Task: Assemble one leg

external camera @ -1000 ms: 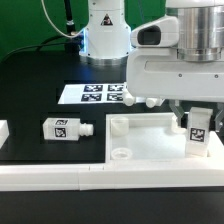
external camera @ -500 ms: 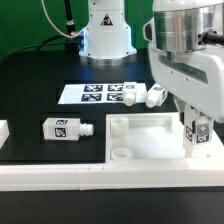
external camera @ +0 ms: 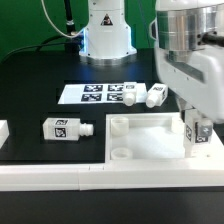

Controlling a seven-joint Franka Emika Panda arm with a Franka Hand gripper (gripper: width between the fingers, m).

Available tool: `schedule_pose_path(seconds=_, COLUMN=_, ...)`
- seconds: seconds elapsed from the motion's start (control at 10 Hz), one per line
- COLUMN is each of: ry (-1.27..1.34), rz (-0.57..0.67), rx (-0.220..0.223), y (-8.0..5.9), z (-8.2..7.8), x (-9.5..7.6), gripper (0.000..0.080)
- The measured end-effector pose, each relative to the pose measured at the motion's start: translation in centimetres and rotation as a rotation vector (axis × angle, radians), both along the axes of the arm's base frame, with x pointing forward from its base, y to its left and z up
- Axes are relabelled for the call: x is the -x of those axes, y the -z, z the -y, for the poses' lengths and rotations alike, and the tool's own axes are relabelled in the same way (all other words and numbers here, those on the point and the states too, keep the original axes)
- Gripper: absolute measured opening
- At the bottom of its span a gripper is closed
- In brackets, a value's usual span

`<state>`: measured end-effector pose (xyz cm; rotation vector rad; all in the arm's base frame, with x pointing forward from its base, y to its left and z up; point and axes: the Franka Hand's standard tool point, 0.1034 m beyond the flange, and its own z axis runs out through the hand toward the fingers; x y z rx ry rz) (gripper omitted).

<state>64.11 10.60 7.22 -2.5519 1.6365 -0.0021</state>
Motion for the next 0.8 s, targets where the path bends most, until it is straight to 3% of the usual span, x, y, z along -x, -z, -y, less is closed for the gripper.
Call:
schedule_pose_path(seconds=0.1, ry=-0.184, rz=-0.016, rx=0.008, y=0.09, z=-0.50, x=0.14, gripper=0.0508)
schedule_pose_path(seconds=0.2, ry=-0.254, rz=-0.019, rx=0.007, y=0.26, z=-0.90, x=0.31, gripper=0.0629)
schedule_pose_path(seconds=0.5, ry=-0.423, rz=-0.002, rx=0.016, y=0.26, z=-0.68, x=0.25, gripper=0.0646)
schedule_pose_path(seconds=0.7, ry=-0.919, rz=0.022, rx=0.086, y=0.44, z=-0.83, x=0.30, gripper=0.0649)
schedule_pose_path(seconds=0.8, ry=-1.049, rz=0.024, rx=0.094, y=0.74, z=-1.32, x=0.40, gripper=0.0649)
